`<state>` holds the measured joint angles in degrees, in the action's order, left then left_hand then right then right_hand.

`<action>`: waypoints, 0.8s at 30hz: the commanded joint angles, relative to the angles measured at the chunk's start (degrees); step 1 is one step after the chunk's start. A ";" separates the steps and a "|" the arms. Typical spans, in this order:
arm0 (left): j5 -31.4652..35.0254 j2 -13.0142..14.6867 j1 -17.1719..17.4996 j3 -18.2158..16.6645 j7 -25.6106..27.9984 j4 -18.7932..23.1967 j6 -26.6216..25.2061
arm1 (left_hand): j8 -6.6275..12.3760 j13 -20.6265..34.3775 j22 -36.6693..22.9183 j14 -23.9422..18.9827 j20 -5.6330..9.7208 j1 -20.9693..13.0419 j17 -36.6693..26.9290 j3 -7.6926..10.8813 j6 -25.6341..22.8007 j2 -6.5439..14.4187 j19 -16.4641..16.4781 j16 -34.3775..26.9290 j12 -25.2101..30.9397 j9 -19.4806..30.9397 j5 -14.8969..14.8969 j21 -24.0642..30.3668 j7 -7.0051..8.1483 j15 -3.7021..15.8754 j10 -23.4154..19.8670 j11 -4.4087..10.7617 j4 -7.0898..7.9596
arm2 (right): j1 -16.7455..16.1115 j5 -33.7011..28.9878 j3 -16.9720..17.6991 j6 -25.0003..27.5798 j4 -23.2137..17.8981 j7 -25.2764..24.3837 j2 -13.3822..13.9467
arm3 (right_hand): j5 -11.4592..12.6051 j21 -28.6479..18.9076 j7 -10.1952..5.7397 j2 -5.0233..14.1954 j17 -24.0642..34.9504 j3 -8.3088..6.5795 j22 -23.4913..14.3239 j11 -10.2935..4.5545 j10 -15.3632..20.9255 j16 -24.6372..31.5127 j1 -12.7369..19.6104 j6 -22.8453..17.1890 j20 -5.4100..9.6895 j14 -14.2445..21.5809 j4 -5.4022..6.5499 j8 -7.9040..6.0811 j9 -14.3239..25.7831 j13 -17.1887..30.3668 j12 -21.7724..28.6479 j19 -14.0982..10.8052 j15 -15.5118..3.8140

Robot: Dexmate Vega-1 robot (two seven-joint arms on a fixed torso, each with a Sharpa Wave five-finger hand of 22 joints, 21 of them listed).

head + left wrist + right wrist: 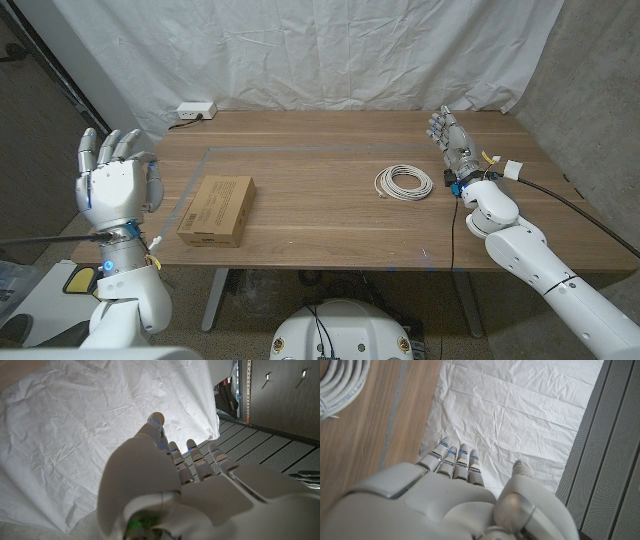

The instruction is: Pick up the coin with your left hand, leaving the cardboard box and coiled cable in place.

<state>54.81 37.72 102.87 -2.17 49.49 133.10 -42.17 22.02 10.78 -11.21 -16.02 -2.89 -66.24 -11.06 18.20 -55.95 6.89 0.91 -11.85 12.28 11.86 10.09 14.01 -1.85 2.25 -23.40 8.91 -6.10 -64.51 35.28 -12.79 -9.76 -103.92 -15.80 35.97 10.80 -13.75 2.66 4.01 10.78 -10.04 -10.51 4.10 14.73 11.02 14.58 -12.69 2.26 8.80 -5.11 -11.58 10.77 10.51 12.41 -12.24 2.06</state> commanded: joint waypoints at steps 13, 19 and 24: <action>3.39 -1.77 -0.56 -4.22 -2.51 -0.02 5.62 | 3.97 0.26 -0.09 -0.72 0.07 0.17 -0.07 0.47 -6.58 0.04 0.52 0.07 -0.18 0.02 0.28 0.22 1.09 5.60 -0.79 -0.06 0.02 | -0.96 -0.97 0.28 1.10 -2.61 -1.44 0.36 | 0.22 0.20 0.22 0.21 0.18 -0.03 -0.26 0.21 0.46 -0.01 -0.24 -0.28 0.77 0.31 -0.17 0.26 0.15 0.25 -0.03 -0.49 0.09; 2.59 -3.31 -0.12 -5.73 -0.11 -0.53 8.75 | 3.93 0.26 -0.09 -0.80 0.09 0.21 -0.07 0.57 -6.50 0.03 0.63 0.09 -0.18 -0.04 0.29 0.25 1.08 5.63 -0.98 -0.02 0.02 | -1.50 -1.72 0.31 1.04 -4.03 -2.11 0.38 | 0.22 0.26 0.22 0.21 0.18 -0.02 -0.27 0.22 0.49 -0.01 -0.25 -0.27 0.75 0.32 -0.19 0.27 0.15 0.25 -0.02 -0.51 0.11; 3.08 -3.91 0.38 -6.19 -0.38 -0.74 9.76 | 3.93 0.26 -0.08 -0.85 0.13 0.23 -0.07 0.62 -6.49 0.01 0.67 0.11 -0.23 -0.08 0.30 0.25 0.98 5.64 -0.98 -0.09 0.02 | -2.13 -1.89 0.48 1.85 -5.38 -2.70 0.68 | 0.22 0.30 0.23 0.21 0.18 -0.01 -0.27 0.13 0.51 -0.03 -0.26 -0.31 0.75 0.29 -0.20 0.25 0.15 0.25 -0.02 -0.54 0.05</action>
<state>57.51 35.51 102.51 -6.69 48.30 132.88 -35.53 22.02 10.78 -11.21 -16.32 -2.57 -65.96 -11.02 18.36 -56.63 6.56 1.23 -11.86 12.30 11.55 10.18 14.01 -1.75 2.55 -24.04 8.94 -5.93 -65.65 34.09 -12.51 -8.84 -106.99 -17.39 36.30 10.80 -13.53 2.67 4.01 10.78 -10.04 -10.51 4.10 14.73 11.02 14.58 -12.69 2.25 8.79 -5.11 -11.58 10.77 10.51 12.41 -12.23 2.06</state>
